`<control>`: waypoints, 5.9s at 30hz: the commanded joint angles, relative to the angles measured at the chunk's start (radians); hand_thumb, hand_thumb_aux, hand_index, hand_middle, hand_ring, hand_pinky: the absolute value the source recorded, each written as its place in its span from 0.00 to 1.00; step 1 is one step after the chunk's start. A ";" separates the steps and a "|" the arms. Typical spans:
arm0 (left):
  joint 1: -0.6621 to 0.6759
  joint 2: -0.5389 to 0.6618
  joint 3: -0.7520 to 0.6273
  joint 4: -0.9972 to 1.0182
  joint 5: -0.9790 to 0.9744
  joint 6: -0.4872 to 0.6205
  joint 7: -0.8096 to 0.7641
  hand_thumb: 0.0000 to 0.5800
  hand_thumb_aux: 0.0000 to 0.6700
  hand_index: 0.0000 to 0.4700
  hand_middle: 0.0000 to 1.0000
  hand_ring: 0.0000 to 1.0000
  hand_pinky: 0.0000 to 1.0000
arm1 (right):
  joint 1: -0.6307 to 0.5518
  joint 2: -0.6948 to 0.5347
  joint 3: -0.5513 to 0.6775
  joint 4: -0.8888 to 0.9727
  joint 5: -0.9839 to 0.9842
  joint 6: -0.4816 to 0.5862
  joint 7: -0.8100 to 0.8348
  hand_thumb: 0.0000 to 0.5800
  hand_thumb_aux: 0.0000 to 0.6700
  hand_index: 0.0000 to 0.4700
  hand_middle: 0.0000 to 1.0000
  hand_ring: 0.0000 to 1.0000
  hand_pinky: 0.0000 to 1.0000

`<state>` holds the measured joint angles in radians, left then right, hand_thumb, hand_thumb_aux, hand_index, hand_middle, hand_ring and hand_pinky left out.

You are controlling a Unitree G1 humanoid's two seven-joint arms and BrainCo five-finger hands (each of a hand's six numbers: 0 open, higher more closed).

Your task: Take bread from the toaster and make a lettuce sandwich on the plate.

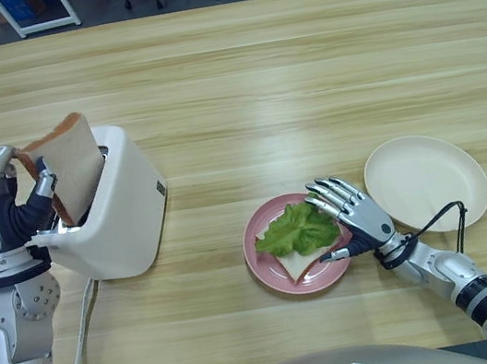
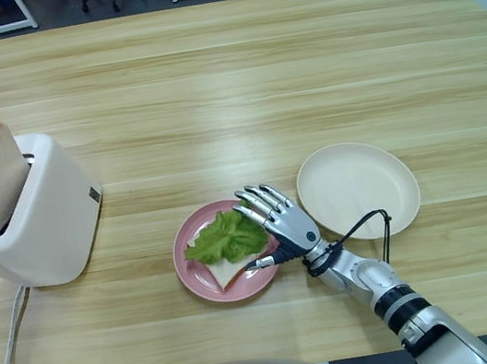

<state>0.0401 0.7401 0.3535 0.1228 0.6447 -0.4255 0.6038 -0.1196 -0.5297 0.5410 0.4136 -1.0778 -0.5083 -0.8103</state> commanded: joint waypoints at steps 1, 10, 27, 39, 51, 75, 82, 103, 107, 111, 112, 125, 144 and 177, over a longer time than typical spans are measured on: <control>-0.043 -0.038 -0.028 0.042 -0.051 -0.034 -0.007 1.00 1.00 1.00 1.00 1.00 1.00 | 0.019 0.004 0.021 0.038 0.000 0.006 0.001 0.00 0.00 0.00 0.00 0.00 0.00; -0.119 -0.149 0.009 -0.001 -0.299 -0.107 -0.064 1.00 1.00 1.00 1.00 1.00 1.00 | 0.016 0.006 0.022 0.041 0.000 0.007 -0.017 0.00 0.00 0.00 0.00 0.00 0.00; -0.012 -0.447 -0.332 -0.304 -0.649 -0.082 -0.466 1.00 1.00 1.00 1.00 1.00 1.00 | 0.012 -0.006 -0.046 -0.039 0.014 0.037 -0.113 0.00 0.00 0.00 0.00 0.00 0.00; 0.130 -0.585 -0.585 -0.143 -0.635 -0.092 -0.709 1.00 1.00 1.00 1.00 1.00 1.00 | 0.043 -0.021 -0.132 -0.180 0.030 0.059 -0.155 0.00 0.00 0.00 0.00 0.00 0.00; -0.091 -0.481 -0.581 0.191 -0.415 -0.166 -0.761 1.00 1.00 1.00 1.00 1.00 1.00 | 0.069 -0.036 -0.137 -0.225 0.024 0.034 -0.119 0.00 0.00 0.00 0.00 0.00 0.00; -0.313 -0.453 -0.721 0.603 -0.013 -0.287 -0.354 1.00 1.00 1.00 1.00 1.00 1.00 | 0.068 -0.064 0.074 -0.048 0.154 -0.267 0.451 0.00 0.00 0.00 0.00 0.00 0.00; -0.295 -0.378 -0.656 0.411 0.115 -0.215 -0.115 0.00 0.00 0.00 0.19 0.19 0.19 | 0.098 -0.099 0.090 -0.033 0.195 -0.280 0.562 0.00 0.00 0.00 0.00 0.00 0.00; 0.303 0.050 -0.828 -0.009 -0.477 -0.566 -0.711 1.00 1.00 1.00 1.00 1.00 1.00 | 0.284 -0.226 -0.056 -0.215 0.545 -0.528 0.618 1.00 1.00 1.00 1.00 1.00 1.00; 0.338 0.042 -0.806 -0.021 -0.458 -0.430 -0.798 1.00 1.00 1.00 1.00 1.00 1.00 | 0.346 -0.240 -0.037 -0.216 0.503 -0.477 0.741 1.00 1.00 1.00 1.00 1.00 1.00; 0.303 -0.061 -0.810 -0.006 -0.404 -0.323 -0.820 1.00 1.00 1.00 1.00 1.00 1.00 | 0.283 -0.146 -0.065 -0.180 0.404 -0.408 0.711 1.00 1.00 1.00 1.00 1.00 1.00; 0.296 -0.084 -0.807 0.002 -0.387 -0.300 -0.816 1.00 1.00 1.00 1.00 1.00 1.00 | 0.269 -0.127 -0.070 -0.170 0.380 -0.396 0.695 1.00 1.00 1.00 1.00 1.00 1.00; -0.217 -0.420 -0.757 0.657 -0.131 -0.136 -0.394 1.00 1.00 1.00 1.00 1.00 1.00 | -0.035 0.162 -0.096 0.160 0.257 -0.157 0.388 1.00 1.00 1.00 1.00 1.00 1.00; -0.158 -0.577 -0.605 0.591 -0.394 -0.781 -0.181 0.00 0.00 0.00 0.00 0.00 0.00 | -0.052 0.268 -0.229 0.194 0.375 -0.495 0.011 0.00 0.00 0.00 0.00 0.00 0.00; 0.104 -0.705 -0.428 0.250 -0.348 -0.595 -0.336 0.00 0.00 0.00 0.00 0.00 0.00 | 0.204 0.328 -0.371 0.032 0.509 -0.561 0.184 0.00 0.00 0.00 0.00 0.00 0.00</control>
<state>0.1000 0.0540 -0.0848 0.3535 0.2548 -1.0473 0.2524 0.0398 -0.2154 0.1703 0.4165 -0.5676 -1.0679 -0.6379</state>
